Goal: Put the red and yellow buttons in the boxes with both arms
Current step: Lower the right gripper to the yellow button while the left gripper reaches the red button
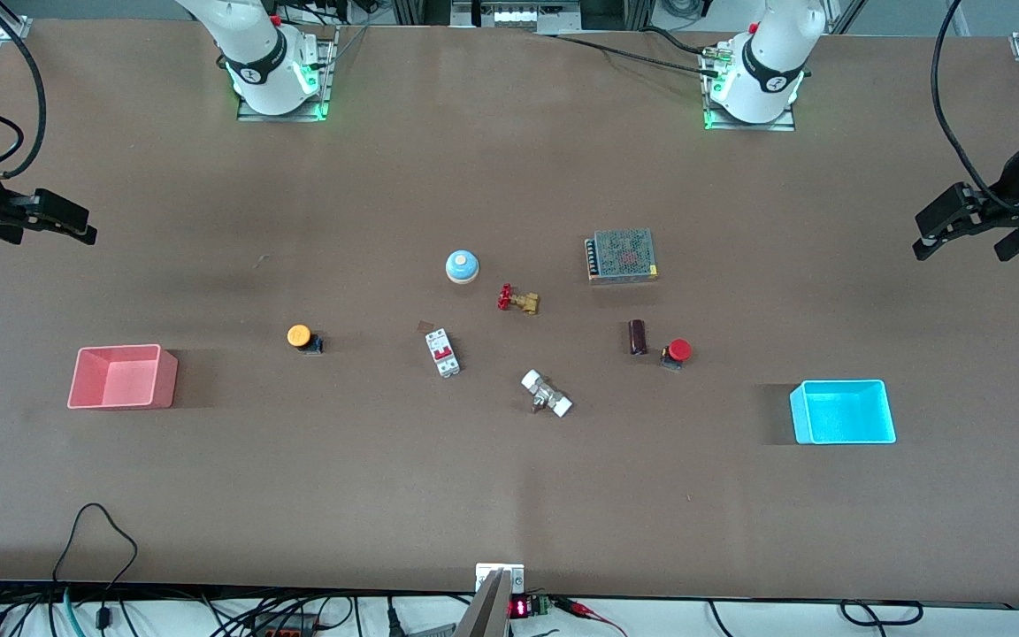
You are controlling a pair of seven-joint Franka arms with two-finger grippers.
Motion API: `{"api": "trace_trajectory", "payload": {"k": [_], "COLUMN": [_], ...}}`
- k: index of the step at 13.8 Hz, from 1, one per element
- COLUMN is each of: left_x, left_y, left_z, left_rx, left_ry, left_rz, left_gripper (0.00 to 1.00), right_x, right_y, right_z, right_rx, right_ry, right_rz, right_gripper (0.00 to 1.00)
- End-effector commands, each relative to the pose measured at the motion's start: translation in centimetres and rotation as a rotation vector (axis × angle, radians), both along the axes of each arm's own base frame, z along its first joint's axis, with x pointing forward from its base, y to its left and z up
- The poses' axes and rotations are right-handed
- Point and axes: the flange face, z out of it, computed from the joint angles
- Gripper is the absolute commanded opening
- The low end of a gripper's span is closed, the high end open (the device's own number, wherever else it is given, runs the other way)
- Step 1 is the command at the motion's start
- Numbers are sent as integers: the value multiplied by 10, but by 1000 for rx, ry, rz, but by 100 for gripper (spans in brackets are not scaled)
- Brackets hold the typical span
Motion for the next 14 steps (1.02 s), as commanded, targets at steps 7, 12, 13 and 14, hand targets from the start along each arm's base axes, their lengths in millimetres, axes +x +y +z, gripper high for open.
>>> {"api": "trace_trajectory", "payload": {"k": [7, 12, 13, 14], "left_x": [21, 69, 74, 78], "left_y": [-39, -96, -106, -117], "left_z": [-43, -137, -156, -174], "left_rx": [7, -45, -52, -56], "left_ry": [64, 69, 79, 93], "left_rz": [-54, -36, -42, -56], "left_gripper": [100, 100, 100, 100], "right_x": [3, 37, 44, 49], "right_y": [25, 95, 100, 112], "right_z": [-37, -135, -155, -174], "right_rx": [-19, -48, -47, -54], "right_ry": [101, 160, 160, 164], "right_rz": [43, 85, 89, 89], "right_gripper": [100, 100, 100, 100]}}
